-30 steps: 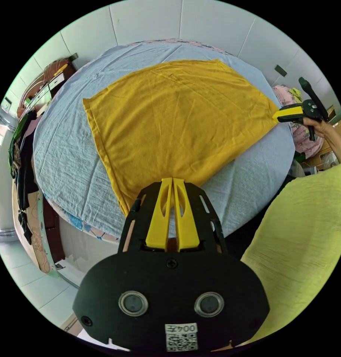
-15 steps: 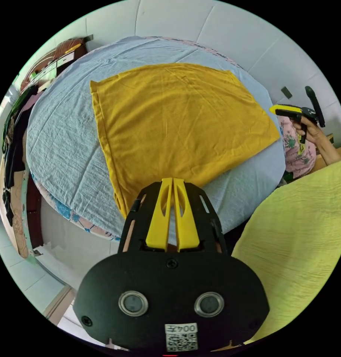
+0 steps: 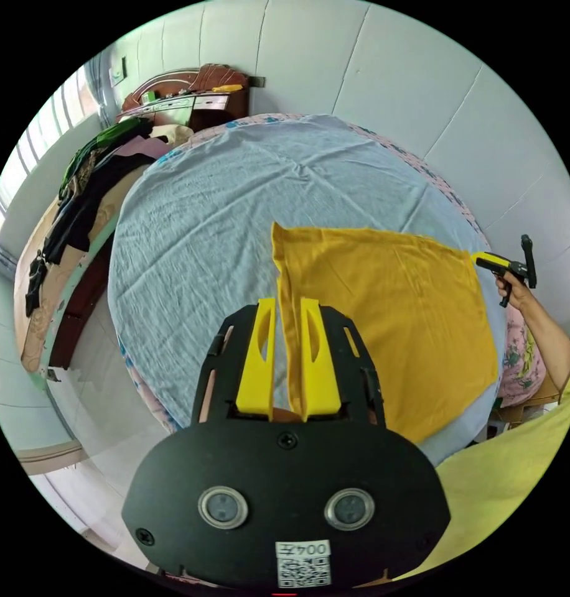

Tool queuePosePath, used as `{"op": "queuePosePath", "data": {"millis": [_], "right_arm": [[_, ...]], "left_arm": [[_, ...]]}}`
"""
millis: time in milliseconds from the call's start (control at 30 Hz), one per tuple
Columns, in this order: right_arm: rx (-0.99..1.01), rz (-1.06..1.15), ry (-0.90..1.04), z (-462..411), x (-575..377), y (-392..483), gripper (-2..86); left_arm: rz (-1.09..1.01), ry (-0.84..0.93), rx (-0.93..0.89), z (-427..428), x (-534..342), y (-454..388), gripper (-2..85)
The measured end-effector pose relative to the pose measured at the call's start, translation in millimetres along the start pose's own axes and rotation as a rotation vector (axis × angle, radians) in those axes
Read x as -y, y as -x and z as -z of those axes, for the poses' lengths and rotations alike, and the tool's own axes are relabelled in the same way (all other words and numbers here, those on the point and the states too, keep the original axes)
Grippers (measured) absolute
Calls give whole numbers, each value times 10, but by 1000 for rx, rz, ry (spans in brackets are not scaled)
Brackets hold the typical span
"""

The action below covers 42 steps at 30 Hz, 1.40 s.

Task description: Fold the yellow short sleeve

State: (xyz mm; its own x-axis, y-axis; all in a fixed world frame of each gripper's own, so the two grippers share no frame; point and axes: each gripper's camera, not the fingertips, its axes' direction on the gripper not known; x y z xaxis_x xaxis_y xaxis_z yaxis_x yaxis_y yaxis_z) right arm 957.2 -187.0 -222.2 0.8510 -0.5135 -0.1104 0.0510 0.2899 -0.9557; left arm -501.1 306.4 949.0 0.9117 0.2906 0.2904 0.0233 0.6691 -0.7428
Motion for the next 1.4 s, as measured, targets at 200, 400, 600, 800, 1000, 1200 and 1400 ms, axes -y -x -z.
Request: {"op": "queuePosePath", "data": {"millis": [200, 400, 600, 800, 1000, 1200, 1400], "right_arm": [[92, 23, 6, -36, 279, -263, 129], [106, 67, 34, -18, 528, -443, 98], [149, 62, 38, -5, 754, -673, 74], [160, 77, 7, 74, 966, -872, 17], [225, -41, -86, 136, 1094, -1213, 5], [263, -137, -60, 10, 1273, -1429, 10], [261, -174, -42, 10, 1512, -1544, 37]], "left_arm": [[-10, 18, -28, -332, 573, 174, 100], [-57, 61, -57, -640, 872, 192, 115], [10, 32, -125, -794, 1048, 236, 96], [-108, -3, -74, -832, 1136, -16, 23], [-48, -117, 44, -760, 1114, -53, 11], [-52, -83, 106, -947, 1153, -214, 9], [-107, 41, 374, -1188, 1268, -493, 8]]}}
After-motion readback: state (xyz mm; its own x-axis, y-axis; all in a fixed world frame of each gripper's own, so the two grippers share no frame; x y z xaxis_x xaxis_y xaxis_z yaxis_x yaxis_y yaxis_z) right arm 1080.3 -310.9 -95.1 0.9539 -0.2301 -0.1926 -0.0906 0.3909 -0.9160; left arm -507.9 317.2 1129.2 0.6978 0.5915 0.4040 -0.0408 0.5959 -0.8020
